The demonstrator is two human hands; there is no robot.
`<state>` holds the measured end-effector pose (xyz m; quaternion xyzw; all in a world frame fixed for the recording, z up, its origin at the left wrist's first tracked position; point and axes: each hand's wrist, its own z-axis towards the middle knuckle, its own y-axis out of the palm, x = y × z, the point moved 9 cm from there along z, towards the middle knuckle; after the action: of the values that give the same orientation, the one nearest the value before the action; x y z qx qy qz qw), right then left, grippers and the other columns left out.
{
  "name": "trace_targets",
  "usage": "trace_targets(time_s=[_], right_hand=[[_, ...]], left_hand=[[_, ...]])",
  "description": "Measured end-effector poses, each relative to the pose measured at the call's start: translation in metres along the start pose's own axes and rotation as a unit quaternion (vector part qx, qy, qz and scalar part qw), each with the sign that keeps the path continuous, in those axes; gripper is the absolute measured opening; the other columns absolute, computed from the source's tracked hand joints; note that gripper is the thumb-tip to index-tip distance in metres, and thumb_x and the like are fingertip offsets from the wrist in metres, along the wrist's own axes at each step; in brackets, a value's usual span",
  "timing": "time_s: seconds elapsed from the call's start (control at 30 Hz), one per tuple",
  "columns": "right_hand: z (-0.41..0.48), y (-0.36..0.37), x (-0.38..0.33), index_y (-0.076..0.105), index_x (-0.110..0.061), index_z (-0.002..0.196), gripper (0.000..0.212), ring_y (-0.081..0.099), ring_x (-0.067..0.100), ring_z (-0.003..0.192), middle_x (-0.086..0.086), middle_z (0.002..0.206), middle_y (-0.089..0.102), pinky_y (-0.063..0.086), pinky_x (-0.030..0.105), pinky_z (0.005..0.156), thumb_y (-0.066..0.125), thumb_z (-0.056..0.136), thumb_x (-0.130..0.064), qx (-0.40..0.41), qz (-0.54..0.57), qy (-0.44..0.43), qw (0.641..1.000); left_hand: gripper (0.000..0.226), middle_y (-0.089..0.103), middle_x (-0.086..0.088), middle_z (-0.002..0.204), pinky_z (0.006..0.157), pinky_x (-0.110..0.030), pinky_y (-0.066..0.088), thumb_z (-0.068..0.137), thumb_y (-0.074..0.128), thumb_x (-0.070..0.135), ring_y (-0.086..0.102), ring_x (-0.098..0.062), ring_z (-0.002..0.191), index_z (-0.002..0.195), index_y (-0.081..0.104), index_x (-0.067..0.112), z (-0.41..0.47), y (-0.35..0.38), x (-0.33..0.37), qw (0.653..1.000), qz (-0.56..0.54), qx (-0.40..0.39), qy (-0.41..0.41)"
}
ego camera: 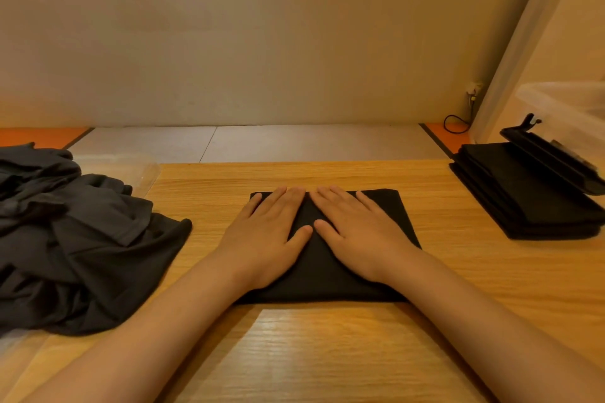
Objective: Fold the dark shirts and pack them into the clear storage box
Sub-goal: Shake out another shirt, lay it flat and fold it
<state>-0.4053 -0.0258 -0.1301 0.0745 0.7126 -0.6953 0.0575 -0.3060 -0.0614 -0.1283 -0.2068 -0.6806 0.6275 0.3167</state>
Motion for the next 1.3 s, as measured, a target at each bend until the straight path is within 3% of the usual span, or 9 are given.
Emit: trace_targets(time_s=[0.37, 0.53, 0.67, 0.83, 1.1, 1.23, 1.3], right_hand=[[0.0, -0.009, 0.082, 0.005, -0.028, 0.154, 0.054, -0.004, 0.01, 0.148, -0.008, 0.162, 0.001, -0.001, 0.036, 0.118, 0.014, 0.103, -0.045, -0.002, 0.019, 0.155, 0.988], [-0.013, -0.033, 0.068, 0.001, -0.024, 0.154, 0.055, -0.006, 0.006, 0.147, -0.008, 0.162, 0.0, -0.003, 0.031, 0.118, 0.018, 0.104, -0.04, 0.067, 0.067, 0.145, 0.985], [-0.033, -0.065, 0.012, 0.001, -0.025, 0.154, 0.055, -0.01, 0.0, 0.145, -0.012, 0.16, -0.002, -0.007, 0.025, 0.116, 0.021, 0.104, -0.037, 0.113, 0.059, 0.076, 0.989], [-0.045, -0.016, -0.037, -0.007, -0.027, 0.152, 0.054, -0.015, -0.002, 0.142, -0.013, 0.16, -0.011, -0.012, 0.023, 0.115, 0.015, 0.104, -0.035, 0.027, 0.044, 0.016, 0.999], [-0.038, 0.005, -0.019, -0.009, -0.03, 0.151, 0.053, -0.02, -0.001, 0.142, -0.015, 0.158, -0.016, -0.009, 0.03, 0.119, 0.008, 0.102, -0.043, -0.014, 0.017, 0.03, 0.999], [-0.033, -0.001, 0.012, -0.012, -0.026, 0.152, 0.054, -0.017, 0.008, 0.145, -0.007, 0.16, -0.015, -0.007, 0.031, 0.119, 0.007, 0.103, -0.04, -0.014, -0.025, 0.101, 0.994], [-0.034, -0.002, 0.023, -0.014, -0.023, 0.151, 0.056, -0.017, 0.011, 0.146, -0.003, 0.16, -0.016, -0.005, 0.031, 0.119, 0.007, 0.103, -0.041, -0.019, -0.038, 0.137, 0.99]], left_hand=[[0.061, -0.006, 0.008, 0.162, 0.12, -0.034, -0.005, 0.102, 0.015, 0.05, -0.008, -0.005, 0.147, 0.154, -0.005, 0.026, 0.001, -0.002, -0.045, 0.996, -0.019, -0.036, -0.081], [0.067, -0.009, 0.003, 0.162, 0.121, -0.033, -0.004, 0.102, 0.021, 0.046, -0.008, -0.008, 0.147, 0.152, -0.013, 0.019, -0.003, -0.017, -0.05, 0.993, -0.074, -0.002, -0.095], [0.066, -0.013, 0.006, 0.161, 0.119, -0.028, -0.006, 0.103, 0.024, 0.041, -0.011, -0.004, 0.146, 0.152, -0.014, 0.02, -0.016, -0.045, -0.015, 0.992, -0.096, 0.065, -0.045], [0.059, -0.021, 0.006, 0.159, 0.118, -0.026, -0.013, 0.103, 0.012, 0.04, -0.022, -0.002, 0.142, 0.149, -0.02, 0.022, -0.038, -0.005, 0.031, 0.999, -0.044, 0.008, -0.002], [0.059, -0.016, 0.011, 0.159, 0.118, -0.025, -0.011, 0.101, 0.01, 0.047, -0.019, 0.001, 0.142, 0.152, -0.013, 0.025, -0.035, 0.008, 0.022, 1.0, 0.004, -0.004, 0.027], [0.057, -0.002, 0.015, 0.161, 0.118, -0.022, -0.009, 0.103, 0.018, 0.044, -0.012, 0.006, 0.143, 0.154, -0.004, 0.03, -0.018, -0.003, -0.001, 0.996, -0.024, -0.013, 0.082], [0.058, 0.0, 0.017, 0.16, 0.116, -0.02, -0.01, 0.099, 0.012, 0.047, -0.011, 0.007, 0.142, 0.154, -0.001, 0.033, -0.009, -0.009, -0.019, 0.996, -0.024, 0.0, 0.083]])
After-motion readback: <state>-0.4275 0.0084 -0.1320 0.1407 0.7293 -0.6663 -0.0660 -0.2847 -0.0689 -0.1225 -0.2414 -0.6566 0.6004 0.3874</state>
